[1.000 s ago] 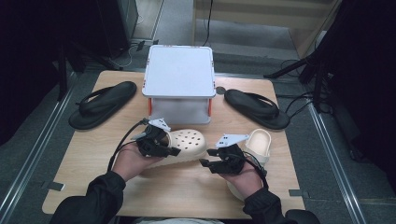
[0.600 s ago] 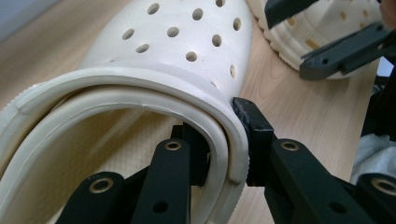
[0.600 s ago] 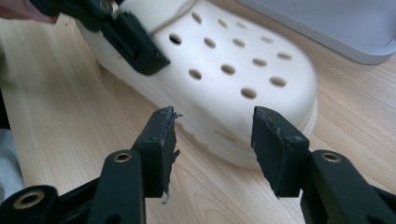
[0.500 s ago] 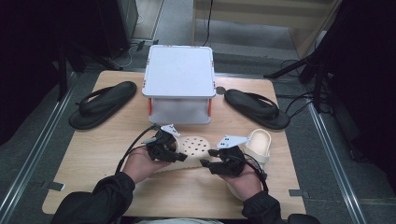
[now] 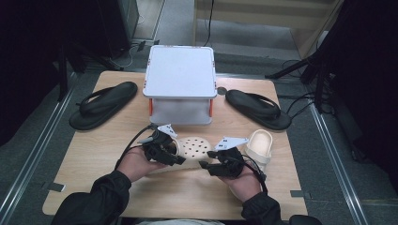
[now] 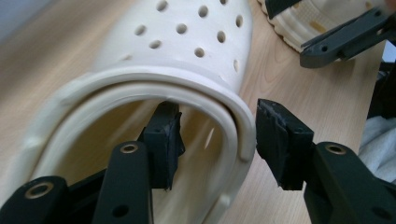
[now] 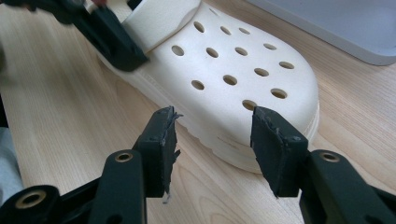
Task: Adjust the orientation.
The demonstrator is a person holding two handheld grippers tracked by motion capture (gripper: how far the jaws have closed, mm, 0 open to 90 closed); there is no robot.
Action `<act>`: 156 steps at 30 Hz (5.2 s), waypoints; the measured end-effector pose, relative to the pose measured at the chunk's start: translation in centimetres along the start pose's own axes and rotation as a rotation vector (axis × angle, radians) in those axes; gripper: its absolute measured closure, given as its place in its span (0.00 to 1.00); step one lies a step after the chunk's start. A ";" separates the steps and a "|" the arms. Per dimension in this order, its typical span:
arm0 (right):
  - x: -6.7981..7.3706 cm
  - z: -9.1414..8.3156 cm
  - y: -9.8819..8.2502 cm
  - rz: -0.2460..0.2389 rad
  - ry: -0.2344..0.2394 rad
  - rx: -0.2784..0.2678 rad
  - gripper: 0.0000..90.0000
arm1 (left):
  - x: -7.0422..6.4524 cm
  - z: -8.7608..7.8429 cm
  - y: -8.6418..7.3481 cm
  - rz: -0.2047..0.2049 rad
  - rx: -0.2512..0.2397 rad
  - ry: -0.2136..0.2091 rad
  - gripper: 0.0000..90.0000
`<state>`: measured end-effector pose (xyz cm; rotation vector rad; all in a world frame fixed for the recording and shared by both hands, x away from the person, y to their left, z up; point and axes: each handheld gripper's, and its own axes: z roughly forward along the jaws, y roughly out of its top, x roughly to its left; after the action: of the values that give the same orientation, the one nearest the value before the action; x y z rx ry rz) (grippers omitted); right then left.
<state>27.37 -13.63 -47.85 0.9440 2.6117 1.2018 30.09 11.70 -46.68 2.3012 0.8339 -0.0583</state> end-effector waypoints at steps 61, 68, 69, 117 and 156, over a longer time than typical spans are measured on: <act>0.9 5.2 1.8 0.060 0.077 0.169 1.00 | 8.3 -1.9 -3.4 -0.056 -0.027 -0.013 1.00; 0.6 5.2 2.0 0.075 0.074 0.159 1.00 | 7.4 -2.0 -3.8 -0.049 -0.016 -0.003 1.00; 0.5 5.2 2.0 0.077 0.079 0.153 1.00 | 7.3 -2.0 -3.9 -0.053 -0.018 -0.004 1.00; -0.5 8.4 5.5 0.075 0.012 0.139 1.00 | 5.2 -3.2 -6.8 -0.224 -0.084 0.026 0.98; -3.3 2.4 3.7 0.096 0.089 -0.002 0.81 | 6.4 -4.5 -5.4 -0.192 -0.114 0.109 0.55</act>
<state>32.67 -12.15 -47.29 1.0505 2.6597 1.2968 31.23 21.12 -48.04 2.1278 1.0849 0.0292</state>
